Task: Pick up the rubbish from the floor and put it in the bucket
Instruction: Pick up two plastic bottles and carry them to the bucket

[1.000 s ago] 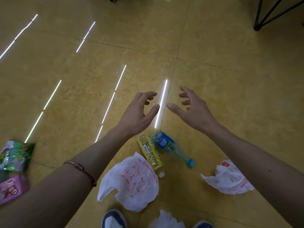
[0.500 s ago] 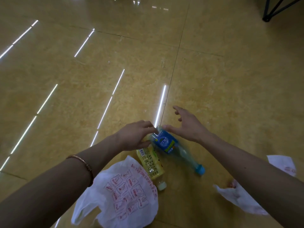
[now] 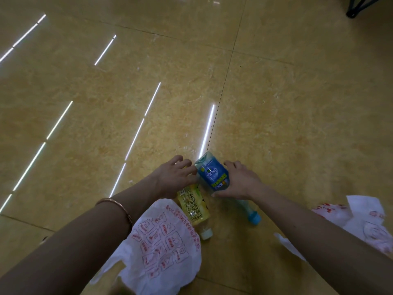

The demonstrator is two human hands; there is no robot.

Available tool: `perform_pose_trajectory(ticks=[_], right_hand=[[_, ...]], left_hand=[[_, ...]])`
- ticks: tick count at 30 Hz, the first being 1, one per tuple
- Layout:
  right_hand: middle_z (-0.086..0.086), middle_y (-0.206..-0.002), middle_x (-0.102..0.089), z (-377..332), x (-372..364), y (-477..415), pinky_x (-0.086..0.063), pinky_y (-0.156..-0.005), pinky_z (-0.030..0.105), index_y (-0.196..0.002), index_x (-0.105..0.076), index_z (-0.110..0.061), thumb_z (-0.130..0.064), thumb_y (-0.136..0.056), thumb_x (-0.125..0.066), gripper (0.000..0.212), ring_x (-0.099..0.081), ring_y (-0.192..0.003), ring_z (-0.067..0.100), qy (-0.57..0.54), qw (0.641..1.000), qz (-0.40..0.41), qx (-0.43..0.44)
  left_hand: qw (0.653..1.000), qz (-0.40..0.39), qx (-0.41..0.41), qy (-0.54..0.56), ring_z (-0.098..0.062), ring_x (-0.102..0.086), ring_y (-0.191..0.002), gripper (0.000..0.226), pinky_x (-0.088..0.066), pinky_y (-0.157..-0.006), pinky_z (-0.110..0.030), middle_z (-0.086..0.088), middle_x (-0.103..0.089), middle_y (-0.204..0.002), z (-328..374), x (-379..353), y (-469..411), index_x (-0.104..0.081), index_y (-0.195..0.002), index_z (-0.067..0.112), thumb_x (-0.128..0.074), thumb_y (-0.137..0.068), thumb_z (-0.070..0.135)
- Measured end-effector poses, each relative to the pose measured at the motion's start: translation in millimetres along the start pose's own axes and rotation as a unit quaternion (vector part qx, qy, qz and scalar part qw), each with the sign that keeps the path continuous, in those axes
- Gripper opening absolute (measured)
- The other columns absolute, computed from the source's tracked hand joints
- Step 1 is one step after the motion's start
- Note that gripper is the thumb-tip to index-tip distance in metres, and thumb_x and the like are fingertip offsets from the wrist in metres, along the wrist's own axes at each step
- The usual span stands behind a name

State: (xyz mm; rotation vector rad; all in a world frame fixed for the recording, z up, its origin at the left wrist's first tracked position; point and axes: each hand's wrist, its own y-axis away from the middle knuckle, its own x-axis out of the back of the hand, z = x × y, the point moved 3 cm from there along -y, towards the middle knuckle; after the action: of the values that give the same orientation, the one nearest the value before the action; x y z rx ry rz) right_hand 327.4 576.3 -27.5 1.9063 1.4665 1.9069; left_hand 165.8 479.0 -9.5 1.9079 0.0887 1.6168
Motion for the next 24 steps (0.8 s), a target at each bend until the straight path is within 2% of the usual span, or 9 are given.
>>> perform_pose_trajectory(ticks=[6, 9, 15, 24], right_hand=[[0.009, -0.137, -0.040, -1, -10, -3, -0.044, -0.098, 0.040, -0.142, -0.023, -0.016, -0.071, -0.060, -0.070, 0.110, -0.043, -0.124, 0.026, -0.006, 1.000, 0.007, -0.011], [0.009, -0.135, -0.044, 0, -13, -6, -0.047, -0.095, 0.041, -0.139, -0.027, -0.014, -0.066, -0.064, -0.071, 0.101, -0.048, -0.120, 0.026, -0.024, 0.999, 0.011, -0.020], [0.008, -0.125, -0.050, 5, -16, -6, -0.051, -0.087, 0.040, -0.132, -0.033, -0.014, -0.058, -0.067, -0.073, 0.088, -0.055, -0.109, 0.023, -0.078, 0.996, 0.024, -0.036], [0.007, -0.117, -0.054, 11, -7, -2, -0.052, -0.085, 0.039, -0.127, -0.038, -0.015, -0.059, -0.063, -0.076, 0.086, -0.056, -0.104, 0.022, -0.144, 0.987, 0.057, -0.047]], left_hand=[[1.000, 0.003, 0.000, -0.016, -0.027, -0.026, -0.134, 0.067, -0.016, -0.112, -0.042, -0.006, -0.031, -0.145, 8, -7, -6, -0.030, -0.141, 0.023, -0.063, -0.083, 0.024], [1.000, 0.009, 0.000, -0.016, -0.026, -0.026, -0.135, 0.064, -0.013, -0.114, -0.041, -0.005, -0.034, -0.145, 11, -11, -10, -0.034, -0.139, 0.021, -0.063, -0.082, 0.021], [1.000, 0.004, 0.006, 0.000, -0.024, -0.020, -0.140, 0.075, 0.002, -0.117, -0.041, 0.000, -0.036, -0.146, 4, -5, -9, -0.030, -0.139, 0.023, -0.070, -0.076, 0.029], [0.998, 0.005, 0.058, 0.028, -0.022, -0.024, -0.138, 0.079, -0.003, -0.117, -0.040, 0.002, -0.040, -0.143, -9, -2, -2, -0.031, -0.138, 0.025, -0.072, -0.072, 0.041]])
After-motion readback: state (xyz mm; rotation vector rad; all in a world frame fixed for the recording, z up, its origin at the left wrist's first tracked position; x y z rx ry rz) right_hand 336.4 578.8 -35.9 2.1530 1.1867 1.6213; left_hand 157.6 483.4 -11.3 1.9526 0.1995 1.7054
